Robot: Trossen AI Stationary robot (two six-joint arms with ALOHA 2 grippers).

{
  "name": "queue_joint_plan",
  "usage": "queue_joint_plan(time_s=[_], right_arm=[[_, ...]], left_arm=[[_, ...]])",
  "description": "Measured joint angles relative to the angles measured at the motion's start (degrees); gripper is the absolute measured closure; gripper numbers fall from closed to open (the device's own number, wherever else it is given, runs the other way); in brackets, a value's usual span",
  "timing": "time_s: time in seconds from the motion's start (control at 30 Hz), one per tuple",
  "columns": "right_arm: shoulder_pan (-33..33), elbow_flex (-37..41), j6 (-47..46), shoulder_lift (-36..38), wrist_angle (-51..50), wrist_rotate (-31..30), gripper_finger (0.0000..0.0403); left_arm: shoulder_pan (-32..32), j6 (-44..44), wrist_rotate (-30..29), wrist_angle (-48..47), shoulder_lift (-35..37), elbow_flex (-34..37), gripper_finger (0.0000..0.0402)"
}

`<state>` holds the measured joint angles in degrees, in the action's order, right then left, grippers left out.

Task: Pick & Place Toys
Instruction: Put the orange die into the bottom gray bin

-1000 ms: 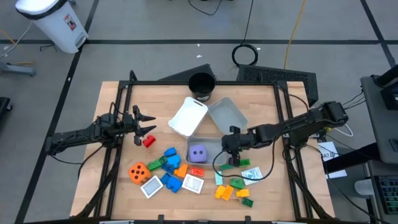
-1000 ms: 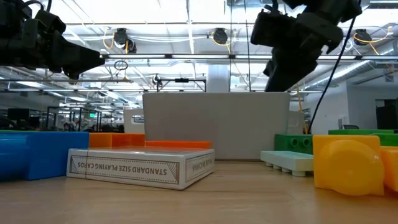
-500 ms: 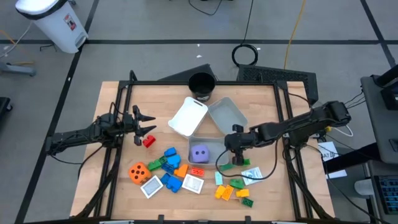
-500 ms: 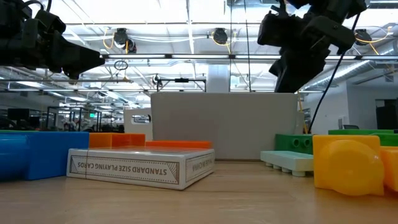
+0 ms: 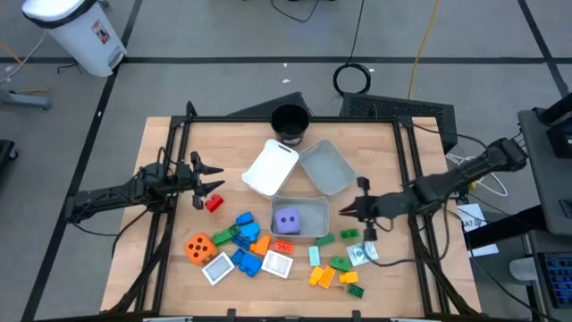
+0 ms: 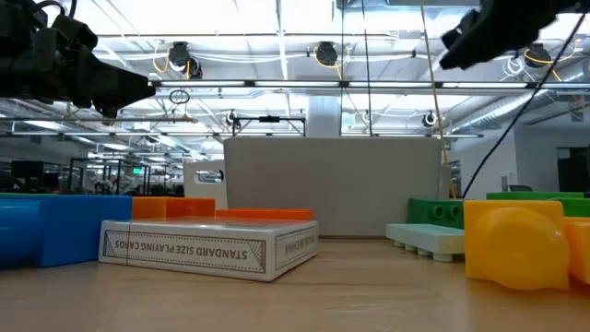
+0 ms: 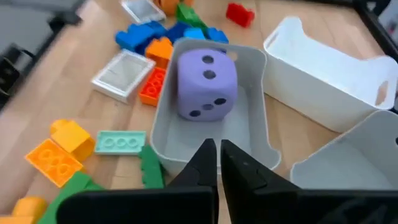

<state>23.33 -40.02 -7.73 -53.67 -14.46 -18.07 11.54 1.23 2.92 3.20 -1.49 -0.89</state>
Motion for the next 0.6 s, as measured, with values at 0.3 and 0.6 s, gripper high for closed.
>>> queue_joint_plan(time_s=[0.3, 0.6], right_arm=[[1.7, 14.0, 4.5, 15.9, 9.5, 0.1, 0.0403], [1.4, 18.6, 6.9, 30.7, 10.1, 1.7, 0.0403]], left_arm=[[0.0, 0.0, 0.0, 0.0, 0.0, 0.0, 0.0213], [0.0, 0.0, 0.0, 0.0, 0.0, 0.0, 0.0213]])
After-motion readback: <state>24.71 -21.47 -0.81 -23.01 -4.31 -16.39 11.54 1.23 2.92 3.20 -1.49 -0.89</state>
